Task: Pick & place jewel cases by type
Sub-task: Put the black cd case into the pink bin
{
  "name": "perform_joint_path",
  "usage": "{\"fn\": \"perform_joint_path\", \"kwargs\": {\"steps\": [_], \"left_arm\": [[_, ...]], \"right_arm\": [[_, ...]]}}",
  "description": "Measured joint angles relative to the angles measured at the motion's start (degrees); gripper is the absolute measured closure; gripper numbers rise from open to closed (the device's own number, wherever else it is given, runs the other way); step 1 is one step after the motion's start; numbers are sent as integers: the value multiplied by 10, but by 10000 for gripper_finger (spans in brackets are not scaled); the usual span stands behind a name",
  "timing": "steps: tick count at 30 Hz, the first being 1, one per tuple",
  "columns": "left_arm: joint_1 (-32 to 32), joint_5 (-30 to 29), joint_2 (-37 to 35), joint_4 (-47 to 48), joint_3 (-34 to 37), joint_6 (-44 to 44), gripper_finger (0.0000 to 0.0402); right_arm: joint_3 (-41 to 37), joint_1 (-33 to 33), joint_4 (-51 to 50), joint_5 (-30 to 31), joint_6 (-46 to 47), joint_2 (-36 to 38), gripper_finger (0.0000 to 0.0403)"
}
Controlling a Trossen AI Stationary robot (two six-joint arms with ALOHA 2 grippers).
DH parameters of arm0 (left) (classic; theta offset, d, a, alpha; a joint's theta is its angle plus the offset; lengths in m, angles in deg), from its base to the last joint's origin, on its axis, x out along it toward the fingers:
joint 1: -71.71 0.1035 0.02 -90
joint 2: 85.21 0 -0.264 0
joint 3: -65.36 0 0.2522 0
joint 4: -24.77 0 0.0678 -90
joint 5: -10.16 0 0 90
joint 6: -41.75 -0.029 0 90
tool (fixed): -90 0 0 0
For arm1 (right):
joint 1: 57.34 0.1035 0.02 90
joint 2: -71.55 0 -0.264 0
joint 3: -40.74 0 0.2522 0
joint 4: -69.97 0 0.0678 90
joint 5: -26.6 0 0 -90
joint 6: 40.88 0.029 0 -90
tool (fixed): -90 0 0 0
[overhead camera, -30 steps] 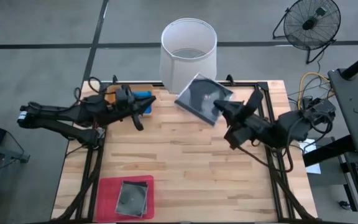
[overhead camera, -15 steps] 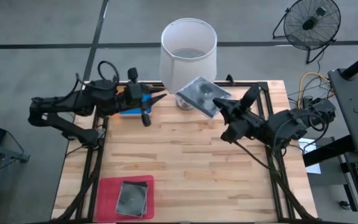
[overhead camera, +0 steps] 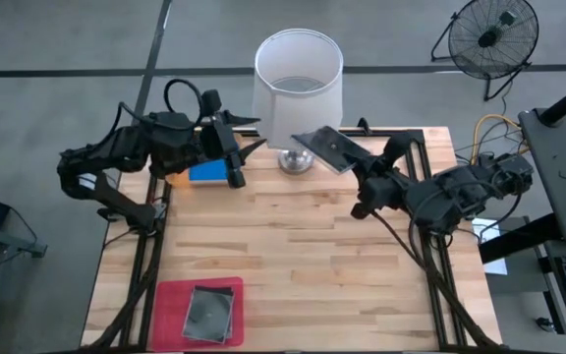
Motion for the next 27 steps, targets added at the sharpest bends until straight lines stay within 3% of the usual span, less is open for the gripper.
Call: {"fn": "perform_joint_path", "kwargs": {"steps": [10,13,19,27], "left_arm": [[-37,3,60,2,-54,-142,215],[-48,-24,74,1,-71,-167,215],[-61,-48,96,11,-116,-173,215],[-67,-32,156,134,-204,-120,216]], "right_arm": [[0,-28,-35,-65,76,12,390],[0,-29,-57,-66,94,12,390],[0,-32,-112,-105,147,12,390],[0,-41,-130,-146,160,7,390]]}}
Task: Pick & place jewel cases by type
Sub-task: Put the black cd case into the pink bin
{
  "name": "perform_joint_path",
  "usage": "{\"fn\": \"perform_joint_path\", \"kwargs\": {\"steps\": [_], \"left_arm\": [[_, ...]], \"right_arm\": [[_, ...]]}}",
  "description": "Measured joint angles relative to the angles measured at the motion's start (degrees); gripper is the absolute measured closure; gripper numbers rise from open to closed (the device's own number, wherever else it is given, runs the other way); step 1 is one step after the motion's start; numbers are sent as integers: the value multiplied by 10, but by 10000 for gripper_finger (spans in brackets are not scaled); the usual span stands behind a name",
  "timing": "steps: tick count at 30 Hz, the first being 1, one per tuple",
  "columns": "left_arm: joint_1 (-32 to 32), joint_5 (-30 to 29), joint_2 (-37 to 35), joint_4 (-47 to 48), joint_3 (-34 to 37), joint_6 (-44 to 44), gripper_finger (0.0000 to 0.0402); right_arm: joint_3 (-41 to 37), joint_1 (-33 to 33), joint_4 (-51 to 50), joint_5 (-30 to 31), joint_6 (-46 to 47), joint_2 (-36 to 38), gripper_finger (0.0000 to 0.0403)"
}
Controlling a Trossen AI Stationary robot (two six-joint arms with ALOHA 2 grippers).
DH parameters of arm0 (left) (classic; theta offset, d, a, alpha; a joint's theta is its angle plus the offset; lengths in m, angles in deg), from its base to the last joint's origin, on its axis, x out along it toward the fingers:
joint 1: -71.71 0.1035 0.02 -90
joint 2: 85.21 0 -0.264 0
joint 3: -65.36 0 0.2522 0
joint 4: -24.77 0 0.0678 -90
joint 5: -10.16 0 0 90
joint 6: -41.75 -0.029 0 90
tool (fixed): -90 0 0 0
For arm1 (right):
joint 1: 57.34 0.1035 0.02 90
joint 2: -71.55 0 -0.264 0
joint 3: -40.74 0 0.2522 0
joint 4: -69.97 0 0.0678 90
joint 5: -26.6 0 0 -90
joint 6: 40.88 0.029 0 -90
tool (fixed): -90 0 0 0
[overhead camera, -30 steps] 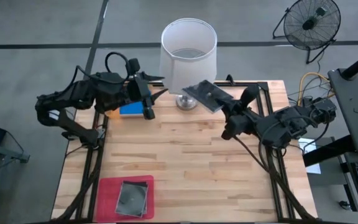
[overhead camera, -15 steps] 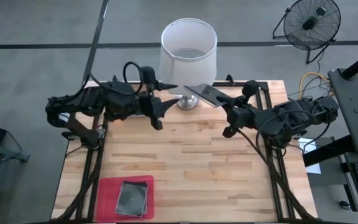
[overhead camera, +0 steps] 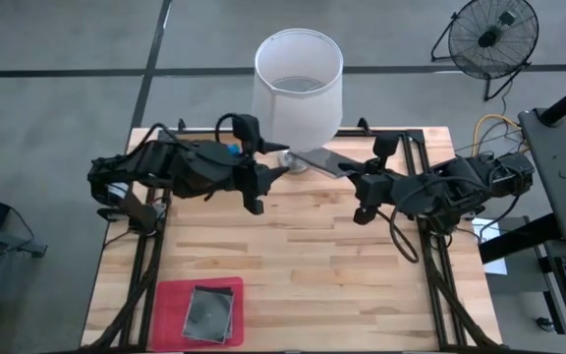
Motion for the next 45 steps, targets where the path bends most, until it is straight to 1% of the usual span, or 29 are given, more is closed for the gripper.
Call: {"fn": "perform_joint_path", "kwargs": {"steps": [2,4,6,14,18,24,34,38,45], "left_arm": [[-1,6,17,23,-26,12,216],[-2,7,26,32,-32,14,216],[-4,10,25,28,-21,13,216],[-5,24,27,32,-5,54,216],[-4,30,27,34,2,82,216],[-5,38,27,36,38,113,216],[-10,52,27,41,87,164,216],[-16,74,26,39,98,192,216],[-20,75,26,34,110,207,219]], "right_arm": [[0,-3,-2,-19,2,0,390],[0,-6,-3,-28,5,0,390],[0,-6,-4,-31,5,0,390],[0,-6,-12,-58,8,0,390],[0,-6,-19,-85,15,0,390],[0,-6,-23,-123,17,-14,390],[0,-6,-65,-130,38,-46,390],[0,-9,-63,-149,47,-47,390],[0,-11,-63,-155,58,-50,390]]}}
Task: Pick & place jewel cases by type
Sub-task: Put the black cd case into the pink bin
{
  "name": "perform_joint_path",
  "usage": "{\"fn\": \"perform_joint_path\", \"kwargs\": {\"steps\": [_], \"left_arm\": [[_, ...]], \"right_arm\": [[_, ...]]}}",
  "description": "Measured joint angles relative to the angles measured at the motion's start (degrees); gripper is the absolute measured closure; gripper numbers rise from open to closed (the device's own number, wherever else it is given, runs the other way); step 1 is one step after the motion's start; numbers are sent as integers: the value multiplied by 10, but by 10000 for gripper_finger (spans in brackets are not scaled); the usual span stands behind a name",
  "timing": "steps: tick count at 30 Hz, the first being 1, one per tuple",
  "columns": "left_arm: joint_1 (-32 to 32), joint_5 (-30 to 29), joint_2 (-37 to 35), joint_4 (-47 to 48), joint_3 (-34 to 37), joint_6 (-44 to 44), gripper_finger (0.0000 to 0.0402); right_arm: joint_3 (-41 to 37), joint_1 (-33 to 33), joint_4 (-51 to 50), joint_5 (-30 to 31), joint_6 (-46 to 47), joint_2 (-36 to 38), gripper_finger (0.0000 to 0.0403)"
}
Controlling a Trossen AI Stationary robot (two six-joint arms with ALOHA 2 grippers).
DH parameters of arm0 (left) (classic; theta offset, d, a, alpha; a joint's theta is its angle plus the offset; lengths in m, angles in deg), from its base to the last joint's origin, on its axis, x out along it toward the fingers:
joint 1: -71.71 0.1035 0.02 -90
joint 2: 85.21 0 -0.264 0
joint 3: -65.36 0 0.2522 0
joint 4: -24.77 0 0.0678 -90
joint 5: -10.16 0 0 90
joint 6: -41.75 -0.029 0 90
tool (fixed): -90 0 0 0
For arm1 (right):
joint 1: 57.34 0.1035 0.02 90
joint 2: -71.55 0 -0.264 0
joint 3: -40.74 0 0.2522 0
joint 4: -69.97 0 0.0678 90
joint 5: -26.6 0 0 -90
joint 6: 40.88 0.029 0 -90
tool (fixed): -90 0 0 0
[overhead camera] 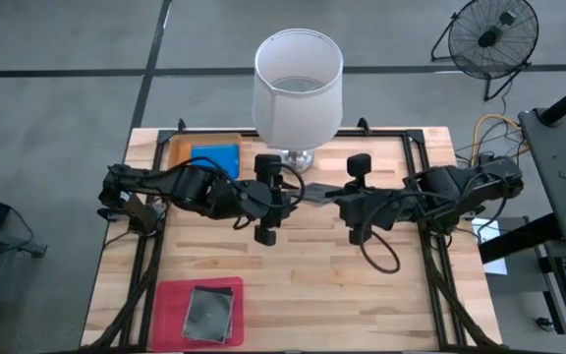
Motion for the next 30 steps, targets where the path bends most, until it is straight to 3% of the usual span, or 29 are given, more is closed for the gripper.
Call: {"fn": "perform_joint_path", "kwargs": {"steps": [5,14,25,30], "left_arm": [[0,0,0,1,0,10,257],[0,-1,0,2,0,13,387],[0,-10,0,-3,0,34,394],[0,-15,-1,-8,-1,45,395]], "right_arm": [[0,-1,0,-2,4,-10,390],[0,-2,1,-3,19,-14,390],[0,-1,1,-4,39,-11,388],[10,2,-1,0,27,-7,363]]}}
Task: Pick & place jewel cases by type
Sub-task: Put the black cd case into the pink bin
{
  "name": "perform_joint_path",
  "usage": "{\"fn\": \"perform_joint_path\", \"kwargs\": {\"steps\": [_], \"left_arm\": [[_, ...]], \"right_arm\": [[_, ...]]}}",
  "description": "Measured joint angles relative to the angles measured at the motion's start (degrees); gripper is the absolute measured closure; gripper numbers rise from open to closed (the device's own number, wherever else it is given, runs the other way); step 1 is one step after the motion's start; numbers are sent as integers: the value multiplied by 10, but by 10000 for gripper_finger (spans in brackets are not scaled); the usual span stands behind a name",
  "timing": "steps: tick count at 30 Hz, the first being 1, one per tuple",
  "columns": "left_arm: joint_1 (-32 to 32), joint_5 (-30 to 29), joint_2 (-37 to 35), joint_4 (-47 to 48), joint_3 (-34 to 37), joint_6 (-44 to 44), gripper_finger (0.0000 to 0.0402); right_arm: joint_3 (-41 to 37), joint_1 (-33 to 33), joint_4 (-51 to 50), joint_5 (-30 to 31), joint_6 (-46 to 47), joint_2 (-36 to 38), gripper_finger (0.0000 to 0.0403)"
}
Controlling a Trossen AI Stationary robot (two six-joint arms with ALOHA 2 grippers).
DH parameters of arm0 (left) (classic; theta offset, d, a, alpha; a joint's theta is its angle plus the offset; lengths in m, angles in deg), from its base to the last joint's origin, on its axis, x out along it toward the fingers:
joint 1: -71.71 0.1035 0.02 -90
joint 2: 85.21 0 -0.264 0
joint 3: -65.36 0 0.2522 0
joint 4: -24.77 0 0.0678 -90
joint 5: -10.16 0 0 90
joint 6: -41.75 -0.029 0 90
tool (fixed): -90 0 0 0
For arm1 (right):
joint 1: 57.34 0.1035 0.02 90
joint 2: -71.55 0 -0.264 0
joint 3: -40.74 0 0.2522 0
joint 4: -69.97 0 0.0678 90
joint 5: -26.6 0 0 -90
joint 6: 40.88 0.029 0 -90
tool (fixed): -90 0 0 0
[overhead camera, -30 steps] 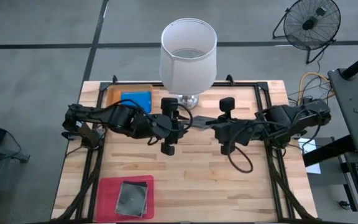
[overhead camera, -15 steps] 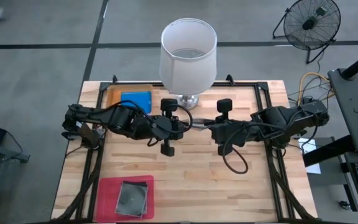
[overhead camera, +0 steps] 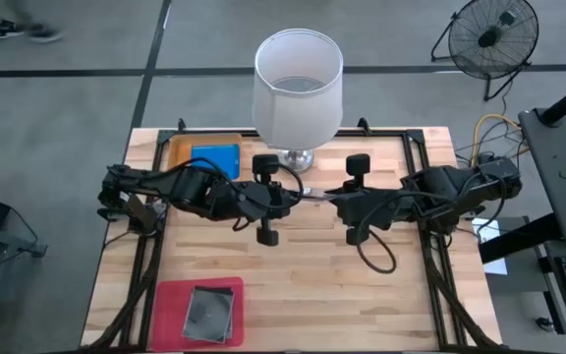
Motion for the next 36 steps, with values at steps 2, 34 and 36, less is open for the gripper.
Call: {"fn": "perform_joint_path", "kwargs": {"steps": [2,34,36], "left_arm": [[0,-2,-1,-1,-1,2,396],[9,70,-115,-139,-1,41,397],[8,103,-128,-174,-1,39,397]], "right_arm": [[13,0,3,0,-1,3,350],[193,30,-159,2,246,68,279],[184,30,-169,2,249,68,283]]}}
